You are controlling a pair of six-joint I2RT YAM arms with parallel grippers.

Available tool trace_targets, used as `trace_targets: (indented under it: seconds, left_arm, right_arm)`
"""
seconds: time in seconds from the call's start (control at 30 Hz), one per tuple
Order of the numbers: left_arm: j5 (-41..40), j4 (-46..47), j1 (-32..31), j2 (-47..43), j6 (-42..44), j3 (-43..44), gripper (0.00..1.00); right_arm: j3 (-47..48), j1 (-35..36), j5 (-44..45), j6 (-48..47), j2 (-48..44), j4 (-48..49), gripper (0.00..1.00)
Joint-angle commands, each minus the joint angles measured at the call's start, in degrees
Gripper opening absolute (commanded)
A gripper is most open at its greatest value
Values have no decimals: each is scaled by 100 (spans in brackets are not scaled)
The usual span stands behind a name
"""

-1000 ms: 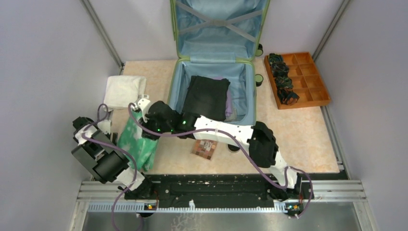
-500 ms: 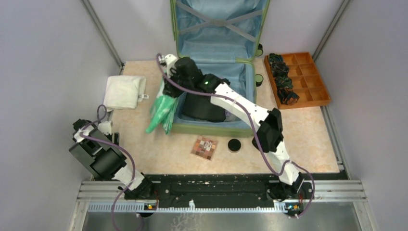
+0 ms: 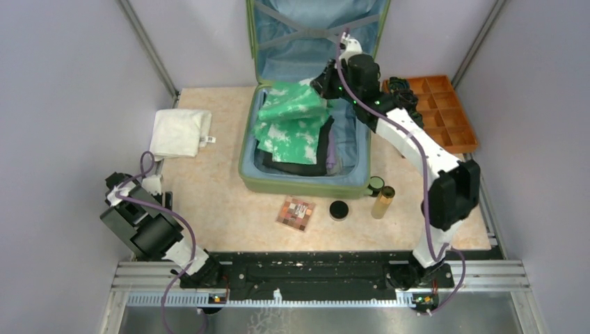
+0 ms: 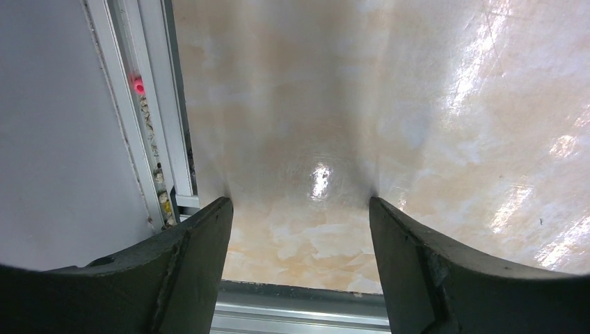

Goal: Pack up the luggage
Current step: Place the clothes in the luggage.

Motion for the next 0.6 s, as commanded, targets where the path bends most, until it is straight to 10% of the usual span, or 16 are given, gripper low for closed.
trace_targets:
  seconds: [0.0, 0.4, 0.57]
  left_arm:
    - [217, 229, 24, 68, 48, -219, 78]
    - [268, 127, 21, -132, 214, -242, 79]
    - [303, 54, 19, -119, 277, -170, 79]
  right_arm:
    - [-1504, 107, 264, 703, -892, 1524, 0]
    - [-1593, 467, -133, 1042, 566, 335, 1]
    - [-2410, 458, 338, 1226, -99, 145, 69]
